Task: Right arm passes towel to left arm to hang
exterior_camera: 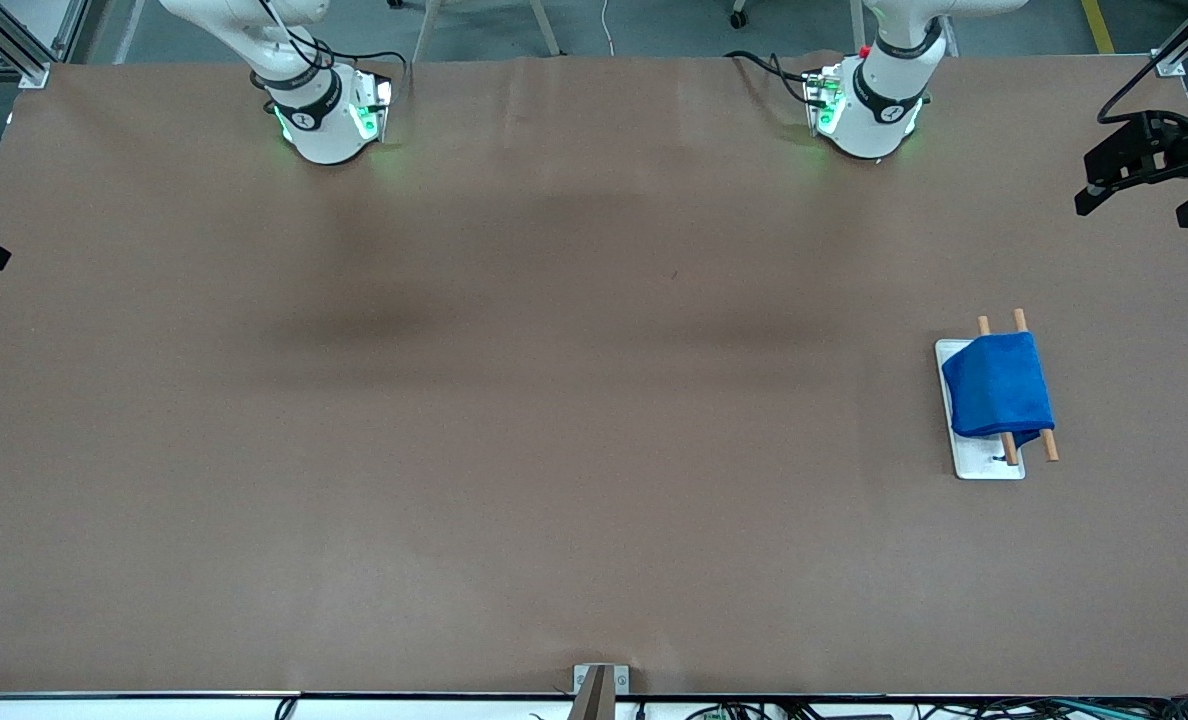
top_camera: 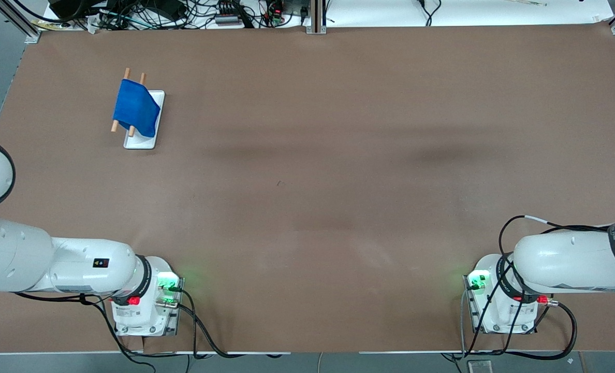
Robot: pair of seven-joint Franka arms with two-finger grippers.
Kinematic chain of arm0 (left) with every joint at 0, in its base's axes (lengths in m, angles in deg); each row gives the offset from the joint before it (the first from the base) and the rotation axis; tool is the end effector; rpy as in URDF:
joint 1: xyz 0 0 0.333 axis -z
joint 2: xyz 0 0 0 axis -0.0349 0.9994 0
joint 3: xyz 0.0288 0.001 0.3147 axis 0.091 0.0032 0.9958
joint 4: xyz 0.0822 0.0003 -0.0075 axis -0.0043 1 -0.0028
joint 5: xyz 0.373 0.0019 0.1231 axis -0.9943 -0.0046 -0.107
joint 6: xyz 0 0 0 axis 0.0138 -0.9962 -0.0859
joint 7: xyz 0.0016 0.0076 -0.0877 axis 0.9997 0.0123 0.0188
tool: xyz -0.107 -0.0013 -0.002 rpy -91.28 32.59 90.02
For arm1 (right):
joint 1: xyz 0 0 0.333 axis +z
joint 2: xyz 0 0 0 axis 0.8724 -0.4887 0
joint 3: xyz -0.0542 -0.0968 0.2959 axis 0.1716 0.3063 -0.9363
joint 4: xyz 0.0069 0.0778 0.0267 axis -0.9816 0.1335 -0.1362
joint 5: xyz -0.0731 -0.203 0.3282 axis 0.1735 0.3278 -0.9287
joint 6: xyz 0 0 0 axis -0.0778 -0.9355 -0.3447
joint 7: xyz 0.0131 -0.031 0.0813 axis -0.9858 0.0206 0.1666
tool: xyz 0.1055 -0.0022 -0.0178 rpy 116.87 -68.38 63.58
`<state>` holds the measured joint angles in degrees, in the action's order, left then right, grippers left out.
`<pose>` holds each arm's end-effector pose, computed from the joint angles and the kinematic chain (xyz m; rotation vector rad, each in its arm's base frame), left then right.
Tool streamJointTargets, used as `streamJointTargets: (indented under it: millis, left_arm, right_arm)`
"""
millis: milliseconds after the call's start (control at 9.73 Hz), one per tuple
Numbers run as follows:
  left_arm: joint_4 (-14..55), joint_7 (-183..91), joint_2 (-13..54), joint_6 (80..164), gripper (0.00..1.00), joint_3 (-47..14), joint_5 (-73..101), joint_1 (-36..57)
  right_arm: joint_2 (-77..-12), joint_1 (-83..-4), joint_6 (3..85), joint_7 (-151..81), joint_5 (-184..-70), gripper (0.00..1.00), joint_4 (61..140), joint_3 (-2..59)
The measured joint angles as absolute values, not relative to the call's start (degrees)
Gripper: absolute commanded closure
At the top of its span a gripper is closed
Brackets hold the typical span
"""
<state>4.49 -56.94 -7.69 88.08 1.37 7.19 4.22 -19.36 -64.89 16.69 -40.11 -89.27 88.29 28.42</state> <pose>0.5261 -0.0284 0.6928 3.0995 -0.1997 0.0641 0.5370 -0.0941 0.6577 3.1167 -0.2712 0.0614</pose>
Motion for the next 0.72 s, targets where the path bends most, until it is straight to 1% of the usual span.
streamJointTargets:
  millis: [719]
  left_arm:
    - [5.3,-55.4,-7.7,88.1,0.0,0.3,5.9,4.0]
  right_arm:
    - [-19.4,-64.9,16.7,-40.1,-89.3,0.0,88.3,28.4]
